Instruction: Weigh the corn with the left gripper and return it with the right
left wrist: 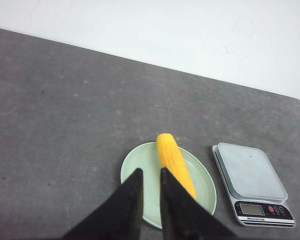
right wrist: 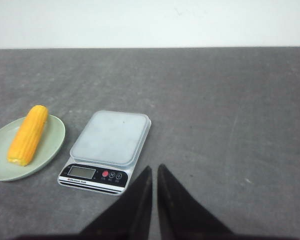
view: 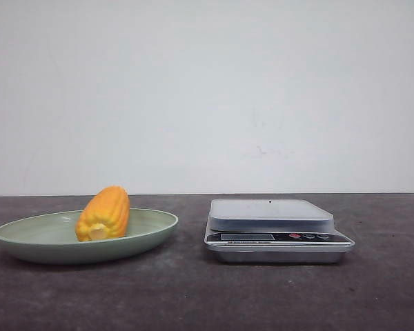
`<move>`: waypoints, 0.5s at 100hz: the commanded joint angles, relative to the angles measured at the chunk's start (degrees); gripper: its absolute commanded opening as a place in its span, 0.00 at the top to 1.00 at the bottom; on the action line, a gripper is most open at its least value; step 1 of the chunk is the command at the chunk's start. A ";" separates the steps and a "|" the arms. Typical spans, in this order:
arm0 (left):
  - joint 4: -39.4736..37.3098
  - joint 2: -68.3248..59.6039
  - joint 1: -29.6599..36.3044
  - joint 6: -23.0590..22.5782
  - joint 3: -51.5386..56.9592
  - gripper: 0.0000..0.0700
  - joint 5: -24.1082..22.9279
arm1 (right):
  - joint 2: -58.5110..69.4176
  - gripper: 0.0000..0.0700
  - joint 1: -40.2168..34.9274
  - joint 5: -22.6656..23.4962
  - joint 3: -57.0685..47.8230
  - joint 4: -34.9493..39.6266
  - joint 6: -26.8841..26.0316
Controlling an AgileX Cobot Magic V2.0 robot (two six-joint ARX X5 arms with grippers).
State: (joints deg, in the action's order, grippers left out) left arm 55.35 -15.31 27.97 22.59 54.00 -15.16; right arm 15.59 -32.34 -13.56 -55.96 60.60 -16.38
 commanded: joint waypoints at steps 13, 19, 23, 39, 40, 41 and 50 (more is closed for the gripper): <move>-0.79 -0.09 0.17 -0.55 0.68 0.96 0.02 | 0.26 0.98 -0.42 0.00 -0.63 -0.63 -0.79; -0.79 -0.09 0.17 -0.55 0.68 0.96 0.02 | 0.26 0.98 -0.42 0.00 -0.63 -0.63 -0.79; -0.79 -0.09 0.17 -0.55 0.68 0.96 0.02 | 0.26 0.98 -0.42 0.00 -0.63 -0.63 -0.79; -0.83 -0.07 0.17 -0.55 0.68 0.96 0.02 | 0.26 0.98 -0.42 0.00 -0.63 -0.63 -0.79; -0.85 -0.04 0.17 -0.55 0.68 0.96 0.02 | 0.26 0.98 -0.42 0.00 -0.63 -0.63 -0.79; -0.85 0.02 0.15 -0.55 0.68 0.96 0.02 | 0.26 0.98 -0.42 0.00 -0.63 -0.63 -0.79; -1.01 0.59 -0.44 -0.57 0.63 0.96 0.04 | 0.26 0.98 -0.42 0.00 -0.63 -0.63 -0.79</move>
State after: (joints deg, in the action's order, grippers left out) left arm 55.18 -15.03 27.75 22.46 54.00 -15.14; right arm 15.59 -32.34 -13.56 -55.96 60.58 -16.62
